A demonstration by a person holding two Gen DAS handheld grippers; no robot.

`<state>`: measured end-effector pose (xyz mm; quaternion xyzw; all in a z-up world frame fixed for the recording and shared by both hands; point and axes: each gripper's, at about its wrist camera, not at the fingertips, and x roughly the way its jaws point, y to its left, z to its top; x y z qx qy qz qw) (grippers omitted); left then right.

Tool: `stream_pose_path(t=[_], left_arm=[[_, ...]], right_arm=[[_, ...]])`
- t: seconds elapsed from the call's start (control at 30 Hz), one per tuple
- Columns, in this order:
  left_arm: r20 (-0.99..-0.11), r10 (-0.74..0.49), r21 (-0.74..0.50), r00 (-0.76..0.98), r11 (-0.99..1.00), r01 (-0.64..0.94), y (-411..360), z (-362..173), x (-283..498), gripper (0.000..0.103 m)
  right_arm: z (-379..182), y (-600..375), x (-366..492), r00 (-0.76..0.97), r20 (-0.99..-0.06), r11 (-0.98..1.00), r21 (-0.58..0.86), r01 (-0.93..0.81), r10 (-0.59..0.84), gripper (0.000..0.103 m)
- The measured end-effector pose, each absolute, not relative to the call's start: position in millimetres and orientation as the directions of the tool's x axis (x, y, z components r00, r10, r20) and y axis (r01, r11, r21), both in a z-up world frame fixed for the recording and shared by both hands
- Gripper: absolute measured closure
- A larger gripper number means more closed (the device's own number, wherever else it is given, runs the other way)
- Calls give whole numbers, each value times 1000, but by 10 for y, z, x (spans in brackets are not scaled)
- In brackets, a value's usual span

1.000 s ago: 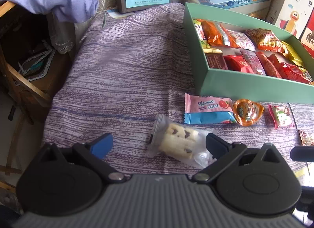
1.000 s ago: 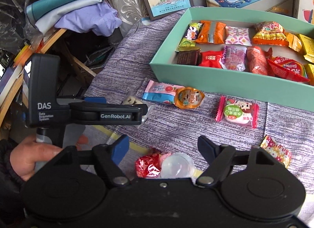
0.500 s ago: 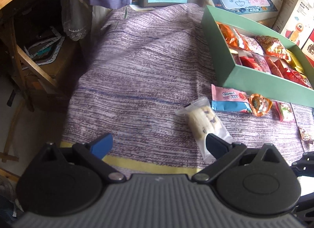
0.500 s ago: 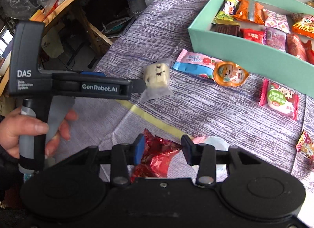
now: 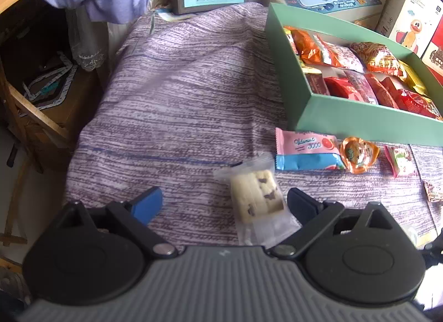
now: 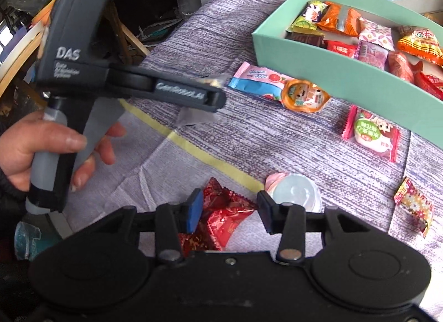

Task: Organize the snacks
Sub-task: 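Grasp the clear-wrapped cookie with the left gripper while the right grasps the red foil candy, then carry the cookie and red foil candy into the green box and release them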

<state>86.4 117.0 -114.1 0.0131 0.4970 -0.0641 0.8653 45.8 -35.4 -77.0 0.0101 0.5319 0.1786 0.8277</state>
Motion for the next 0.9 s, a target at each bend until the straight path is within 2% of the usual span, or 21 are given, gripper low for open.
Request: stream_pose_path(t=[0.17,0.27,0.33,0.37,0.4,0.63,0.7,0.77,0.9], left_arm=[[-864,-111,-64,491,992,112,1336,-1136,816,6],[-855,-130,-70,503,988,136,1271,-1109,830,19],[-844,-148,-66,515,983,173,1196,-1090,826,43],[-839,-155,-58,521,978,198,1154,-1082,818,51],[-837,-165,-60,522,975,213,1133,-1074,811,70],[-827,-279,-189,488,956,226,1310,-1000,640,71],[-823,-313,-212,474,944,254,1322,-985,541,71],[-822,-341,-229,456,931,283,1310,-989,455,71],[-827,-364,-235,428,916,325,1243,-1030,336,70]], right_arm=[[-672,-398,496,394,-860,937,235,-259,325,59],[-654,-420,466,392,-863,942,241,-234,318,58],[-654,-437,440,389,-868,946,238,-218,308,58],[-641,-441,415,388,-871,949,235,-211,301,58],[-630,-449,396,390,-872,951,231,-205,296,58],[-487,-554,310,427,-869,967,207,-148,252,58],[-464,-564,264,433,-869,970,198,-140,240,55],[-457,-578,246,445,-866,973,192,-128,230,49],[-453,-601,193,428,-875,974,193,-119,226,47]])
